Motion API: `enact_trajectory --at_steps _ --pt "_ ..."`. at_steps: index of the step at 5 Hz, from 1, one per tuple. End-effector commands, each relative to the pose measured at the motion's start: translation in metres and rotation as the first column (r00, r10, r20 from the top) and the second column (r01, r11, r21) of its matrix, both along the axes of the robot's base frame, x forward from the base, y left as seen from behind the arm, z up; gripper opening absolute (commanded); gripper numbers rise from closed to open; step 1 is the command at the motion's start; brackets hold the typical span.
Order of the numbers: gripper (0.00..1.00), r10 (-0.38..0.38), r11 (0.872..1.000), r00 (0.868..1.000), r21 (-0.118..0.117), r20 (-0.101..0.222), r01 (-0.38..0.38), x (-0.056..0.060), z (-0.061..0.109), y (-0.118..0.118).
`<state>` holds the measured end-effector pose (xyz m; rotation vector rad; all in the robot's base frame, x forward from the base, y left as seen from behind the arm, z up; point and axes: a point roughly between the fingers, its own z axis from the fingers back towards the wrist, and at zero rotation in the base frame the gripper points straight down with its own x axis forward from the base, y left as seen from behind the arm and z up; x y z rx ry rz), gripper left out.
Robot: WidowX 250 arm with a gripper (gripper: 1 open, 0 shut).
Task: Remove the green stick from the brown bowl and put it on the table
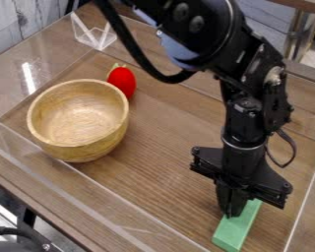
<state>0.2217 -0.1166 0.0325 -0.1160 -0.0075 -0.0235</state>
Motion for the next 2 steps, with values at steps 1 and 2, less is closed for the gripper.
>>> enact_trajectory --at_steps 1,2 --pt "1.00 -0.035 0.999 0.999 -0.009 0.035 0.035 0.009 0.016 0.009" --pt "1.00 -0.061 0.998 0.998 -0.005 0.028 0.062 0.011 0.022 0.020"
